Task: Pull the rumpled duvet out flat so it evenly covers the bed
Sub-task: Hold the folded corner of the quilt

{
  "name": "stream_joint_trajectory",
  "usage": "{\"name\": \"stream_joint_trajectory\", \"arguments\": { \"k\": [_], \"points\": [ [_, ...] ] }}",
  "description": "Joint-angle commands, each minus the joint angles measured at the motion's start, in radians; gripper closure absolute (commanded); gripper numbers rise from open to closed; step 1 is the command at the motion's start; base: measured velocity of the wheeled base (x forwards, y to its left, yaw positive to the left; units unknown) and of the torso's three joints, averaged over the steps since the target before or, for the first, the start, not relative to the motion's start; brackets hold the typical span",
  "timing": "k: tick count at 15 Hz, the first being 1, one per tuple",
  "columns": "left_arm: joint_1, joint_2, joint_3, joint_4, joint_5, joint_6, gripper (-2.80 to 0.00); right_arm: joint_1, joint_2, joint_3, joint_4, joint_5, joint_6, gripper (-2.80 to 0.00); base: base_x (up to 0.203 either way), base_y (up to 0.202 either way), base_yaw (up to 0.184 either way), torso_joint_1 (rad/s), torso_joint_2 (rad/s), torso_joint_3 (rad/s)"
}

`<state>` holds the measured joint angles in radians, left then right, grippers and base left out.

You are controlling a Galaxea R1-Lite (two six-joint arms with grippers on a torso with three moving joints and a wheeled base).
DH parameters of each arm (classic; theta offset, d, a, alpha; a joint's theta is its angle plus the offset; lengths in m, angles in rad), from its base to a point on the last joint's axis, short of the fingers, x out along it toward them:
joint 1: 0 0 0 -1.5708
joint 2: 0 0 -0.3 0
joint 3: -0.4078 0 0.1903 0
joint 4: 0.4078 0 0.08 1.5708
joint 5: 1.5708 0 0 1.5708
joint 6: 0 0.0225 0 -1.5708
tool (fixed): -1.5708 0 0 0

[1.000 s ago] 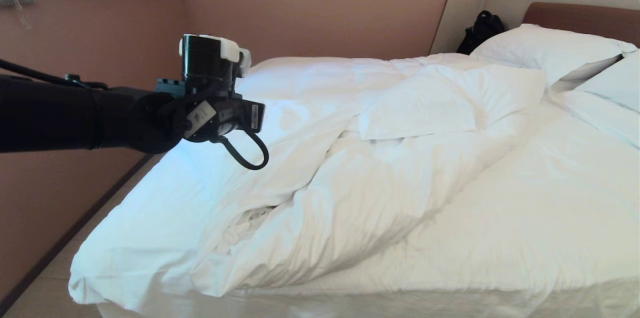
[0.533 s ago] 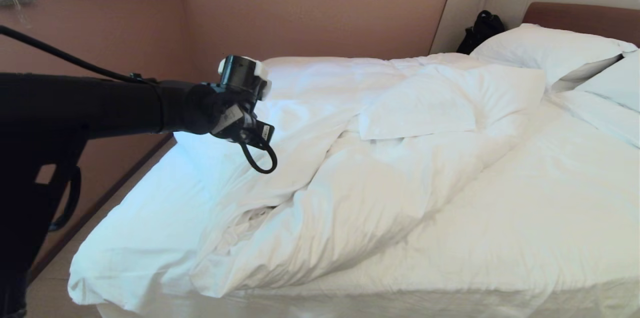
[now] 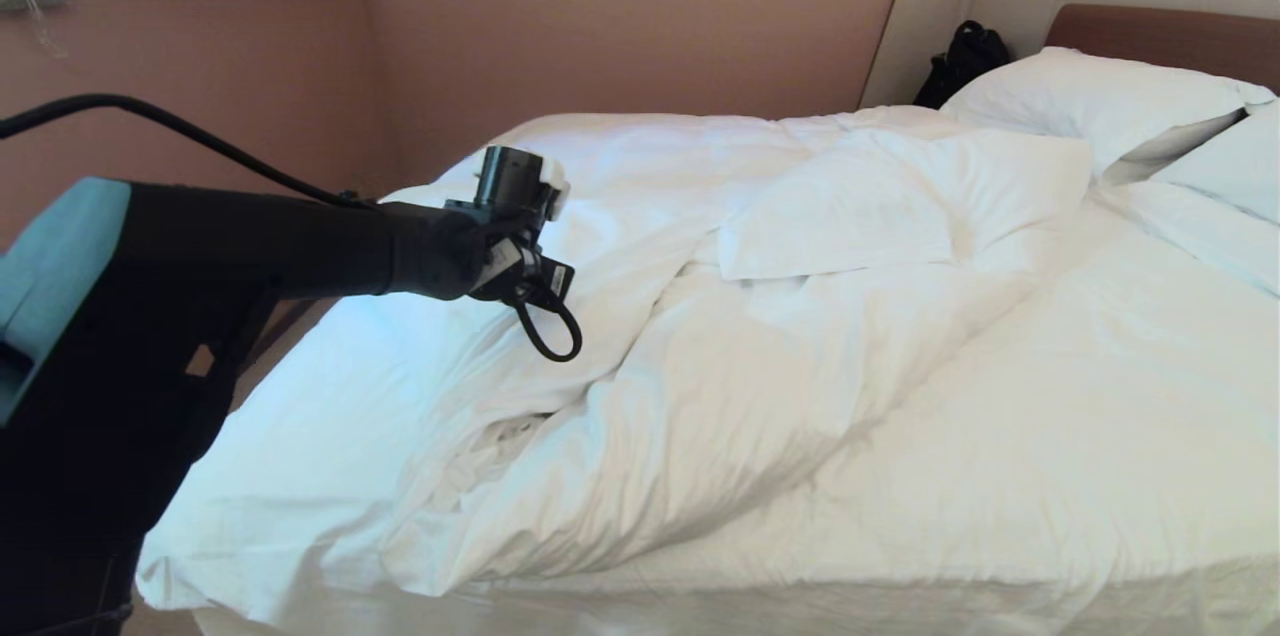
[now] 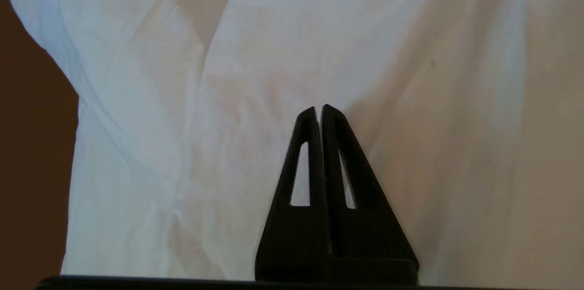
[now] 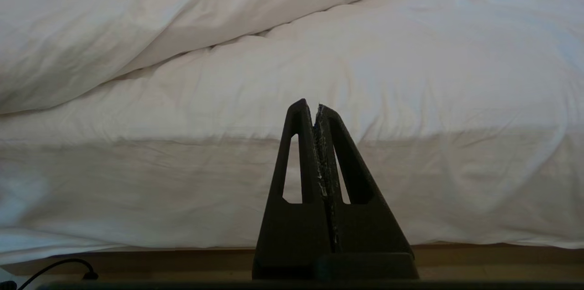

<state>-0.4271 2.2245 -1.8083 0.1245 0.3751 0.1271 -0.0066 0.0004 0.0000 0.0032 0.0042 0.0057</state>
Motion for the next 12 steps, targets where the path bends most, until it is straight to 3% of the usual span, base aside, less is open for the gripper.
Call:
{"name": "stream_joint_trajectory", "arguments": {
  "k": [1, 6, 9, 12],
  "points": [
    [-0.034, -0.011, 0.002, 0.0, 0.002, 0.01, -2.8, 0.0, 0.001, 0.0, 0.0, 0.0, 0.0, 0.0, 0.0, 0.0, 0.0, 0.0, 0.0, 0.0],
    [-0.062, 0.008, -0.005, -0.002, -0.01, 0.026, -2.8, 0.0, 0.001, 0.0, 0.001, 0.0, -0.001, 0.0, 0.0, 0.0, 0.0, 0.0, 0.0, 0.0],
    [-0.065, 0.036, 0.011, -0.114, -0.024, 0.055, -2.8, 0.0, 0.001, 0.0, 0.0, 0.0, 0.0, 0.0, 0.0, 0.0, 0.0, 0.0, 0.0, 0.0],
    [-0.073, 0.055, 0.027, -0.154, -0.024, 0.08, -2.8, 0.0, 0.0, 0.0, 0.001, 0.0, 0.0, 0.0, 0.0, 0.0, 0.0, 0.0, 0.0, 0.0]
  ]
}}
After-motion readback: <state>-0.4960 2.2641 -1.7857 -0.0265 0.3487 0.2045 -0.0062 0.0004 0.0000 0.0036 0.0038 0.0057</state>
